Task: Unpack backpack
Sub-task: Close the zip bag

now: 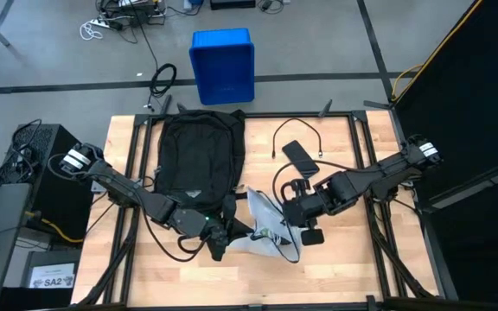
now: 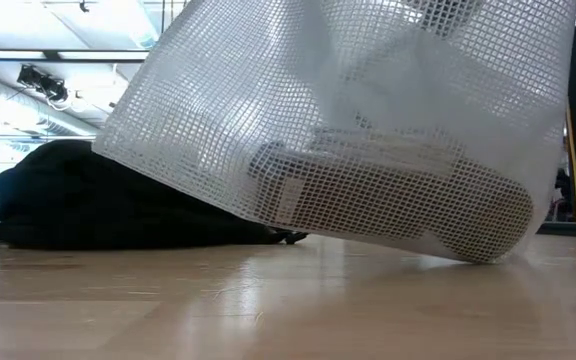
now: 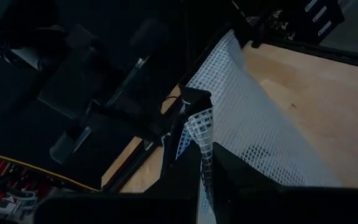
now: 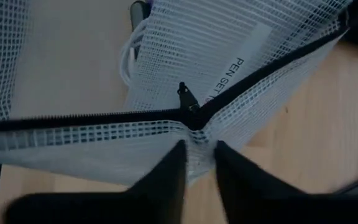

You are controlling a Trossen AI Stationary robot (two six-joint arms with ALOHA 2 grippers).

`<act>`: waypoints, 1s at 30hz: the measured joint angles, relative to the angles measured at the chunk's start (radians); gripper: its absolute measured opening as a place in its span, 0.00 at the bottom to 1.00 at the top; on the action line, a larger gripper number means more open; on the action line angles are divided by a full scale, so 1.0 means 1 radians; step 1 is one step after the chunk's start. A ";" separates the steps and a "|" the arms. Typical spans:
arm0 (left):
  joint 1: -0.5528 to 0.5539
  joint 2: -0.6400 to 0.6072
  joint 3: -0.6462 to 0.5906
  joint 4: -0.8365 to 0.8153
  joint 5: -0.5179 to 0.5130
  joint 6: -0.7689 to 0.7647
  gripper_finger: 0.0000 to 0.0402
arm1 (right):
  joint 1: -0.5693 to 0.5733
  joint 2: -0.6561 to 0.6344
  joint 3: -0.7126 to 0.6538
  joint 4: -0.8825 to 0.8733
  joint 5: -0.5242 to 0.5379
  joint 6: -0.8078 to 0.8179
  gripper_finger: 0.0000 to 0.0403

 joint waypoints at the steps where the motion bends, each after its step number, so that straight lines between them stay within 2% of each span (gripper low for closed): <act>1: 0.000 0.000 0.000 -0.002 0.000 0.000 0.00 | -0.001 0.000 0.000 0.001 0.000 -0.005 0.05; 3: 0.000 0.000 0.000 -0.002 -0.005 0.000 0.00 | -0.002 0.000 0.000 0.001 0.034 0.006 0.02; 11: 0.000 0.000 0.000 -0.023 -0.092 0.036 0.00 | 0.029 0.000 0.046 0.003 0.342 0.016 0.00; 15: 0.000 0.000 0.012 -0.106 -0.130 0.035 0.00 | 0.061 0.000 0.093 0.003 0.429 0.010 0.00; 20: -0.003 0.000 0.049 -0.192 -0.141 0.000 0.00 | 0.082 0.000 0.132 -0.021 0.369 0.010 0.00; 24: -0.018 0.000 0.063 -0.199 -0.141 0.000 0.00 | 0.077 -0.001 0.132 -0.058 0.256 0.046 0.01; 27: -0.026 0.000 0.066 -0.199 -0.141 -0.001 0.00 | 0.066 -0.001 0.132 -0.061 0.181 0.047 0.09; 30: -0.031 0.000 0.066 -0.205 -0.141 -0.003 0.00 | 0.059 -0.001 0.132 -0.052 0.160 0.040 0.24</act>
